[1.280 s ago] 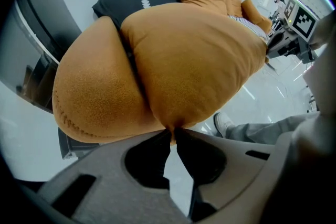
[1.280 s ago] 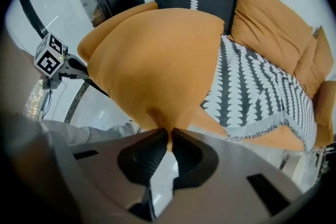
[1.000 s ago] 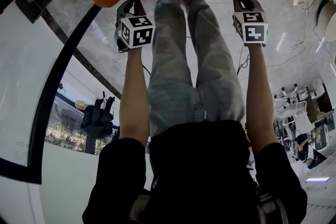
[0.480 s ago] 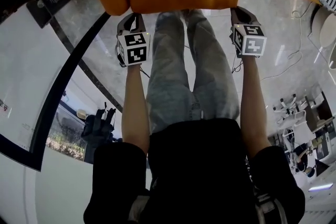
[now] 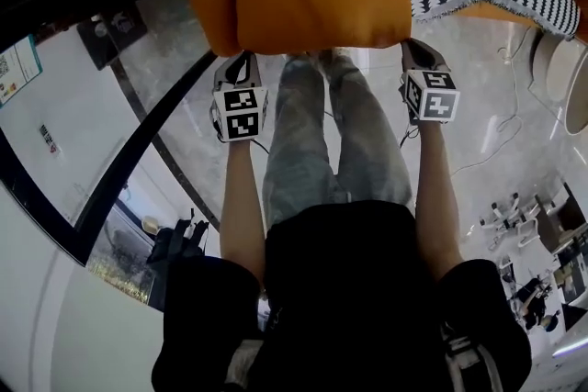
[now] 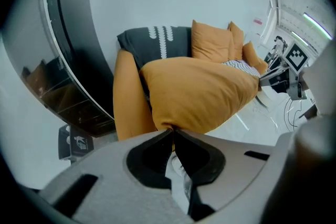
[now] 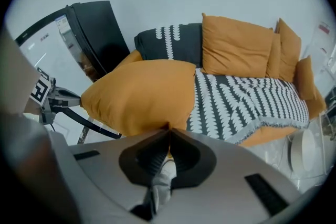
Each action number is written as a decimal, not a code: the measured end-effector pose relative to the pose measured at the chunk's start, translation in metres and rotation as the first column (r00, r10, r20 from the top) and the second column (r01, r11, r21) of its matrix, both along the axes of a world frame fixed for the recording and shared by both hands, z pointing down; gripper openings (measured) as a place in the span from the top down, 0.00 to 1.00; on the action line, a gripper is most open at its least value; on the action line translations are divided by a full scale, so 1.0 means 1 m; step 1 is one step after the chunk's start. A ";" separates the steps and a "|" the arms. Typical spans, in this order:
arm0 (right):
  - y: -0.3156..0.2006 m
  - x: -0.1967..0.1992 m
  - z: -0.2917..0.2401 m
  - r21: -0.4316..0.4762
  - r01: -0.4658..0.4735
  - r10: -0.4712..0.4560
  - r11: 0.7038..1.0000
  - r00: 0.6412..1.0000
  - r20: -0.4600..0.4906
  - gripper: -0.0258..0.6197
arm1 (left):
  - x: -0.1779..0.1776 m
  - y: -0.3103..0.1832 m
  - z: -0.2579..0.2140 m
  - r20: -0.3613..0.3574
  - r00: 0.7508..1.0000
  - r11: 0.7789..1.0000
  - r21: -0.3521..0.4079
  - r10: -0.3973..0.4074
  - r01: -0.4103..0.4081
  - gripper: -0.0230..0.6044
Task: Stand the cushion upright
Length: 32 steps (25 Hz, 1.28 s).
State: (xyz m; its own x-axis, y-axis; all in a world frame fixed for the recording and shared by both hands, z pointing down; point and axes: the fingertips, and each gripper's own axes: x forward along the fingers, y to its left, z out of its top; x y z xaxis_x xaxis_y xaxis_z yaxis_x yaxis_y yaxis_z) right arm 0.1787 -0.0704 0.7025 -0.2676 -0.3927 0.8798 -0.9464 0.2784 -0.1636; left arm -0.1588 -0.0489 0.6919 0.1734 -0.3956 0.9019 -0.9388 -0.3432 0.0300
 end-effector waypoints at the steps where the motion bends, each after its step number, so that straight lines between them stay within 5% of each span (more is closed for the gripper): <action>1: -0.006 0.000 -0.007 0.011 0.000 0.000 1.000 1.000 0.001 0.94 | 0.000 -0.006 -0.008 -0.008 1.000 1.000 0.010 -0.011 0.011 0.93; 13: -0.081 -0.016 -0.095 0.164 -0.086 0.071 0.983 0.993 0.098 0.94 | -0.005 -0.087 -0.100 -0.025 1.000 0.984 0.177 -0.013 0.017 0.94; 32: -0.225 -0.035 -0.191 0.396 -0.172 0.091 0.902 0.972 0.216 0.94 | -0.018 -0.237 -0.174 -0.017 0.999 0.920 0.391 0.036 -0.027 0.94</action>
State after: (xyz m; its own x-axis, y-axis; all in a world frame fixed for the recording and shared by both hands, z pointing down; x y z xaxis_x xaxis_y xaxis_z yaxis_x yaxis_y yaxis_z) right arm 0.1437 -0.2956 0.5111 -0.3321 -0.7500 0.5721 -0.9421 0.2341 -0.2401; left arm -0.1769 -0.2856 0.5174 0.2106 -0.7098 0.6722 -0.9279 -0.3616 -0.0911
